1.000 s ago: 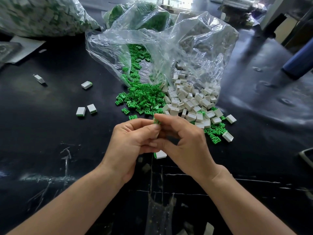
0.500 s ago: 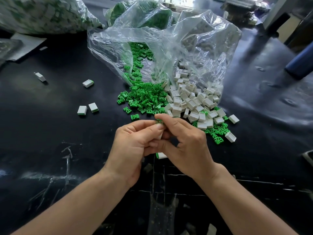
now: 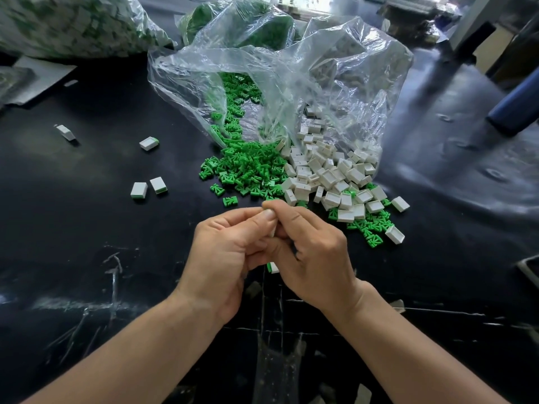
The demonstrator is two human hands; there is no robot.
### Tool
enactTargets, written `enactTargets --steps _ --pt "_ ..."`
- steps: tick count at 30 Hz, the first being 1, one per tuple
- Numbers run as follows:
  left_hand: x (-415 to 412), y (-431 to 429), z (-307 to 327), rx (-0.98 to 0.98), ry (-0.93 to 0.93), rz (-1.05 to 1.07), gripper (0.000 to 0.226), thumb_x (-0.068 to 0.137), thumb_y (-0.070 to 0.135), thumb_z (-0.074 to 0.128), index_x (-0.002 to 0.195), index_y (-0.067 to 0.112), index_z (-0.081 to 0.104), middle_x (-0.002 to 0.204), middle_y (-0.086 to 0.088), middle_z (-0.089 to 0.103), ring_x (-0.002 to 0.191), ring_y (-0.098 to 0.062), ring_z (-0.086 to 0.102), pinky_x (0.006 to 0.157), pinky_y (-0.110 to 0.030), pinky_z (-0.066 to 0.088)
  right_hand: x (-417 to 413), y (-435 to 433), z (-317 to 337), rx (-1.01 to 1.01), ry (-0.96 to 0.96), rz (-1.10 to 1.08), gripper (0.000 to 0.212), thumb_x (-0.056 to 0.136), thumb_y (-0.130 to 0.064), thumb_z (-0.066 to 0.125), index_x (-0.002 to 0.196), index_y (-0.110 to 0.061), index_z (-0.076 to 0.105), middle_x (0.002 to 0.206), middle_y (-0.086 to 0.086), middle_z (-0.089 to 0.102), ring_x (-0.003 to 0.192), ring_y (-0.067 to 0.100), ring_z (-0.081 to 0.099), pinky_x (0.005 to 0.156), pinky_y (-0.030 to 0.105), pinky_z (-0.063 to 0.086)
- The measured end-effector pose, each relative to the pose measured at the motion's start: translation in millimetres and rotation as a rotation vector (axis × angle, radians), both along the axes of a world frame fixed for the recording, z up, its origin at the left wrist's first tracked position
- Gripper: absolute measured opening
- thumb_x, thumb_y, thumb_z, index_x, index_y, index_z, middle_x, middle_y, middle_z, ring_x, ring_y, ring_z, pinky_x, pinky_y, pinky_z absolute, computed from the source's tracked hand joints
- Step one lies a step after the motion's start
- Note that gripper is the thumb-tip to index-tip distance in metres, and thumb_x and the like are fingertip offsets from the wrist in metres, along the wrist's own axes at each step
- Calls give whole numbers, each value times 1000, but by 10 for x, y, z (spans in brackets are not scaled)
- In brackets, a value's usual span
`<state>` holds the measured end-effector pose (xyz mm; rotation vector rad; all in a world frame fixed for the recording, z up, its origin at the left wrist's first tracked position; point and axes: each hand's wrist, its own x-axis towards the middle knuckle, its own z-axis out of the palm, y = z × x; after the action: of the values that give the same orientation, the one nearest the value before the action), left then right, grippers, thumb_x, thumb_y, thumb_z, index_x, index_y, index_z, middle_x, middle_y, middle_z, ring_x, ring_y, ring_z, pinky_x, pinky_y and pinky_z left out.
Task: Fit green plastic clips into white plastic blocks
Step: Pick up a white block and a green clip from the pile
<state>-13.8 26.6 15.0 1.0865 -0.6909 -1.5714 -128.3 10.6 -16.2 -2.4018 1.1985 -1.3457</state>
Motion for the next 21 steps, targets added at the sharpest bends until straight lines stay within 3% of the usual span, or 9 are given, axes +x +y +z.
enactTargets --steps 4,8,12,15,21 --pt "6 0 13 -39 -22 12 17 60 20 63 68 10 75 64 -7 68 58 -16 65 52 -23 54 23 6 4 81 -115 22 36 79 -11 64 110 8 61 97 14 67 86 14 62 78 18 51" --pt "-12 14 23 -119 -33 15 19 62 20 63 72 10 75 66 -7 69 61 -16 65 52 -22 52 -28 -12 1 92 -163 33 44 70 -1 72 111 7 59 95 2 59 85 2 55 81 6 44" --pt "-23 3 11 -128 -9 26 16 65 15 62 74 13 76 73 -8 73 67 -18 71 53 -22 53 -93 -19 39 180 -193 28 53 67 -13 75 116 0 59 98 2 62 85 9 63 78 16 52" --pt "-13 -24 5 -75 -2 -34 19 66 13 61 78 9 75 77 -11 73 70 -17 71 58 -20 54 -126 -34 50 228 -209 20 44 70 -12 72 112 -3 63 99 1 64 86 10 64 77 21 54" --pt "5 -45 15 14 42 -23 15 78 0 55 78 4 70 69 -12 71 58 -13 67 59 -25 58 -157 -60 45 309 -230 59 38 75 -9 69 113 -7 63 98 -2 64 86 9 65 76 18 53"
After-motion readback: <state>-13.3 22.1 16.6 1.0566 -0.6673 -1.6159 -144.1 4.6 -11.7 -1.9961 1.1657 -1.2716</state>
